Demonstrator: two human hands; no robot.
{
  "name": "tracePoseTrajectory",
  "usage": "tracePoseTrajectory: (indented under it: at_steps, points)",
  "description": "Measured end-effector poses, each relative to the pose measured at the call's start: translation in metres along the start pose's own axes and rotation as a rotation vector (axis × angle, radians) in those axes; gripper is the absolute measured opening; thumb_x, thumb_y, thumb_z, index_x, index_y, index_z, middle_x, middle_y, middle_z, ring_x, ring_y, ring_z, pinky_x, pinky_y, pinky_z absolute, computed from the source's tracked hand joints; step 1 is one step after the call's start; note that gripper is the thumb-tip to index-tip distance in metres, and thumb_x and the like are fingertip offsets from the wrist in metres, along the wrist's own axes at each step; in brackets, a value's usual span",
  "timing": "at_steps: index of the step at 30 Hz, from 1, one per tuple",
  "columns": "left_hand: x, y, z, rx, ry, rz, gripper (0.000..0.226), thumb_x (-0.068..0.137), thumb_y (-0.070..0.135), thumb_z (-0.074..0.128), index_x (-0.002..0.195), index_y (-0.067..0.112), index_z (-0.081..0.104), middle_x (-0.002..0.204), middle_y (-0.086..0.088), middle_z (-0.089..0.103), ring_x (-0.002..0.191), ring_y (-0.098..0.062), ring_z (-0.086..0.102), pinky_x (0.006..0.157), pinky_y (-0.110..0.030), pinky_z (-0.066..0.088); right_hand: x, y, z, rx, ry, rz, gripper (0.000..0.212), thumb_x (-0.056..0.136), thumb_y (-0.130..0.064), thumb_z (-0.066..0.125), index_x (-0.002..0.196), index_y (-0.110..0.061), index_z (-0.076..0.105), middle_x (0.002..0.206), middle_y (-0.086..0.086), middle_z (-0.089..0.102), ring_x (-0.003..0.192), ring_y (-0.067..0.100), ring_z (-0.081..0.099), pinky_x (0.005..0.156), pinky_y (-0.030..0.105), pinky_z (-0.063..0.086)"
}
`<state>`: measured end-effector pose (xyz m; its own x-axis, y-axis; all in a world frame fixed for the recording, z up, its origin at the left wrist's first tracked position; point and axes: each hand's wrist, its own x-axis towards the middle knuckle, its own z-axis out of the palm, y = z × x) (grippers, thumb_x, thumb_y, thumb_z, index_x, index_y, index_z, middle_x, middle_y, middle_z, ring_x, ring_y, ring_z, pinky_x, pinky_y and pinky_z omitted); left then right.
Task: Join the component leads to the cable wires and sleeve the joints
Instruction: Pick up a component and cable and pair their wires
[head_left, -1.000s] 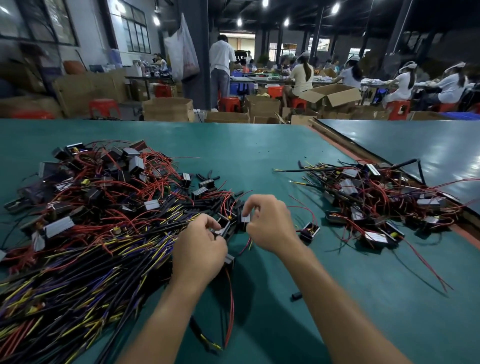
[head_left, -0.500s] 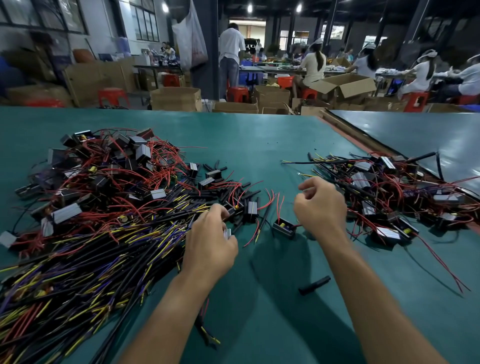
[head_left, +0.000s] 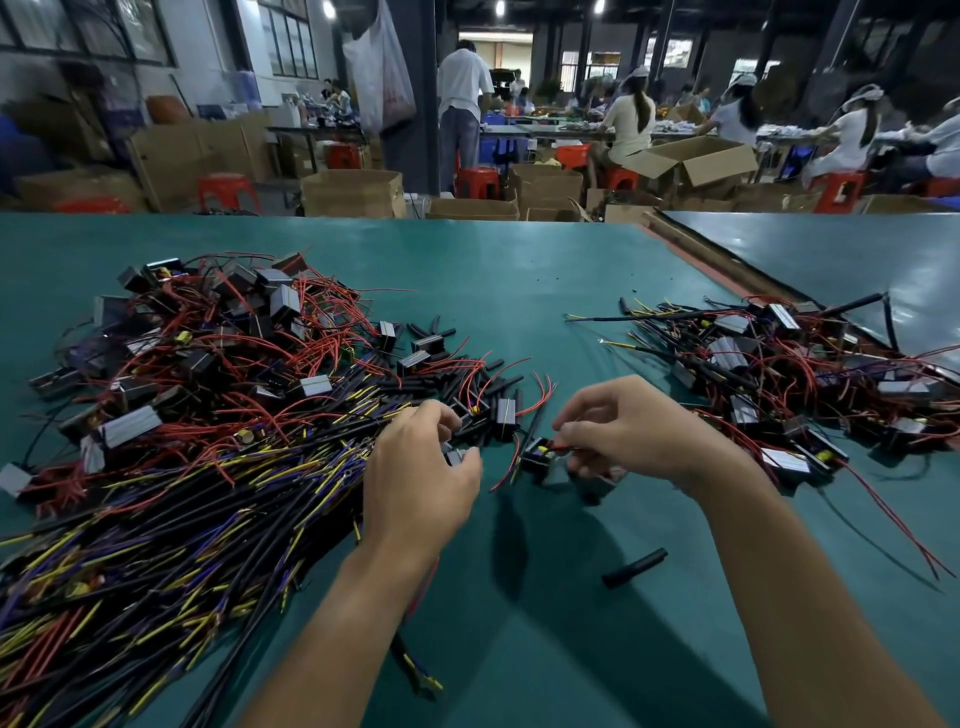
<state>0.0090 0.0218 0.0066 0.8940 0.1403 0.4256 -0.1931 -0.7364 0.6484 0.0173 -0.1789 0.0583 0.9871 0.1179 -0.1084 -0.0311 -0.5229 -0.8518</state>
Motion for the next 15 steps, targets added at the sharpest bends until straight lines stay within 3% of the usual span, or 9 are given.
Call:
tracePoseTrajectory:
  at_steps: [3,6,10,15]
  points:
    - [0.000,0.009,-0.001,-0.160,-0.068,0.019,0.009,0.073,0.020,0.073,0.078,0.023,0.066,0.067,0.012,0.065,0.062,-0.007,0.059,0.061,-0.024,0.048,-0.004,-0.007,0.008,0.202,-0.165,-0.058,0.011,0.096,0.001,0.054,0.098,0.005,0.065,0.081,0.012,0.074,0.065,0.018,0.068,0.066,0.028,0.060]
    - [-0.004,0.014,0.000,-0.269,-0.187,0.025,0.006,0.075,0.015,0.071,0.075,0.022,0.070,0.064,0.012,0.068,0.056,0.000,0.059,0.058,-0.019,0.048,-0.008,-0.008,0.007,0.248,-0.313,-0.124,0.018,0.094,0.012,0.051,0.109,0.006,0.060,0.095,0.019,0.071,0.074,0.019,0.069,0.072,0.026,0.059]
    - [-0.005,0.013,0.000,-0.358,-0.288,-0.020,0.015,0.070,0.006,0.067,0.077,0.019,0.072,0.069,0.006,0.072,0.064,-0.008,0.066,0.062,-0.022,0.052,-0.006,-0.003,0.006,0.225,-0.329,-0.181,0.030,0.084,0.025,0.053,0.107,0.006,0.057,0.090,0.019,0.067,0.072,0.020,0.068,0.068,0.024,0.055]
    - [-0.006,0.016,-0.004,-0.442,-0.415,0.040,0.023,0.058,0.010,0.065,0.079,0.017,0.072,0.074,0.001,0.074,0.072,-0.021,0.071,0.069,-0.037,0.058,-0.003,0.001,0.008,0.157,-0.357,-0.250,0.031,0.076,0.021,0.068,0.100,0.003,0.061,0.085,0.013,0.069,0.073,0.017,0.068,0.074,0.026,0.056]
